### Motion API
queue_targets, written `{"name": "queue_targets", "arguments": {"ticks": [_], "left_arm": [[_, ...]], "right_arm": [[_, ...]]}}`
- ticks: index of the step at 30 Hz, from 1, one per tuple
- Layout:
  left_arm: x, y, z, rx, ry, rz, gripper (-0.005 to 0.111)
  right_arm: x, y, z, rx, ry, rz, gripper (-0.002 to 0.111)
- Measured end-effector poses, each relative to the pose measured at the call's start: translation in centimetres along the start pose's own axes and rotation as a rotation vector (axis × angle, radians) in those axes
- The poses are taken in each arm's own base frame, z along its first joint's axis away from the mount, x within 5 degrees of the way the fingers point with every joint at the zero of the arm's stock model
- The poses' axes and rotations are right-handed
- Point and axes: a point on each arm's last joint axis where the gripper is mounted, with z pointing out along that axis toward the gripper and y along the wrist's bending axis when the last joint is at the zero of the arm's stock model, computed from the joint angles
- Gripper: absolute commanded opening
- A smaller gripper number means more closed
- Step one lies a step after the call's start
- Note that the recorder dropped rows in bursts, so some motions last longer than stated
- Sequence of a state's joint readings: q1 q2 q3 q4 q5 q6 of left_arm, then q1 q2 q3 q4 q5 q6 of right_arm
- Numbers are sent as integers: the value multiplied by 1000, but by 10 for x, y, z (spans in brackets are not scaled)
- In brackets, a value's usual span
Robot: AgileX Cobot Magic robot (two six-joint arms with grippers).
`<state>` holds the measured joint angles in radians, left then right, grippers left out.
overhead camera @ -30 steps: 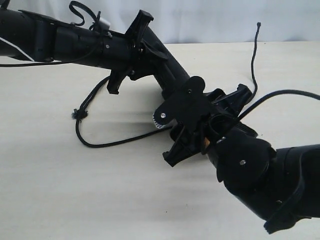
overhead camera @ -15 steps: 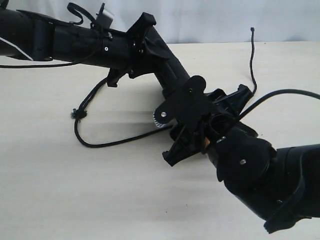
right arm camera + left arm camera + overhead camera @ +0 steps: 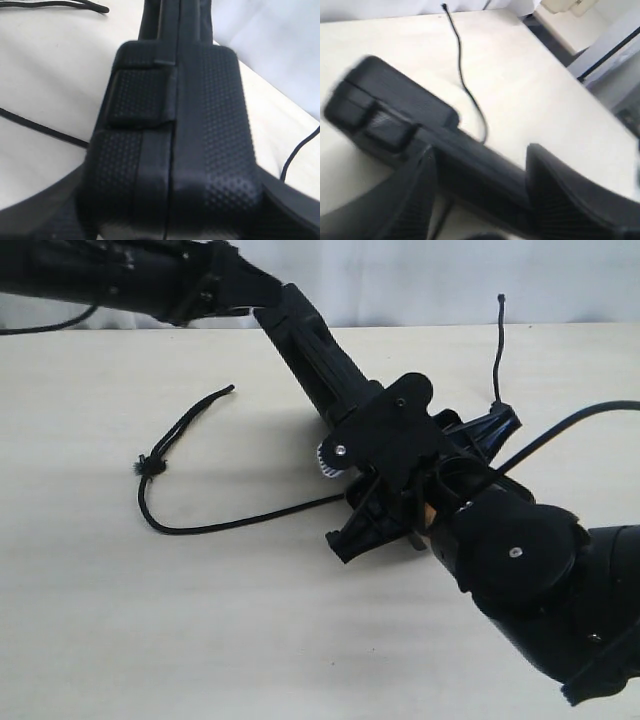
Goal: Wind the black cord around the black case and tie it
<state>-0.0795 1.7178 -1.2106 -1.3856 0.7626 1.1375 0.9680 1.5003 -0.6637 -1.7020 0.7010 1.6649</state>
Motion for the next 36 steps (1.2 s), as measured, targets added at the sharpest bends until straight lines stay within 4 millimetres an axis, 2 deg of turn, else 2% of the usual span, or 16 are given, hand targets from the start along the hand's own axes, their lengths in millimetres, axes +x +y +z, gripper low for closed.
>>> {"name": "queue_targets", "arguments": {"ticks": [3,7,10,13,16,18,22,28,32,34,36], "left_arm": [[3,18,-22,-173,107,151,51],[25,60,-30,-474,377,233,51],[48,89,-21,-568,549,213,51],[77,115,-4,-574,694,157,51],[97,131,8,-567,759,114,51],[103,138,14,-571,762,109,51],[101,144,19,-601,697,140,51],[94,145,26,-620,575,115,51],[103,145,38,-604,593,111,51],[110,146,44,-596,613,110,44],[110,146,46,-597,610,112,27]], "right_arm": [[0,0,0,0,2,3,5],[0,0,0,1,4,7,5],[1,0,0,1,13,16,5],[2,-1,0,4,20,24,5],[2,-1,0,4,24,25,5],[2,-1,0,4,26,27,5],[2,-1,0,5,26,26,5],[2,-1,-1,5,27,28,5],[2,-1,-1,5,28,28,5],[2,-1,-1,5,28,26,5],[2,-1,-1,5,28,24,5]]}}
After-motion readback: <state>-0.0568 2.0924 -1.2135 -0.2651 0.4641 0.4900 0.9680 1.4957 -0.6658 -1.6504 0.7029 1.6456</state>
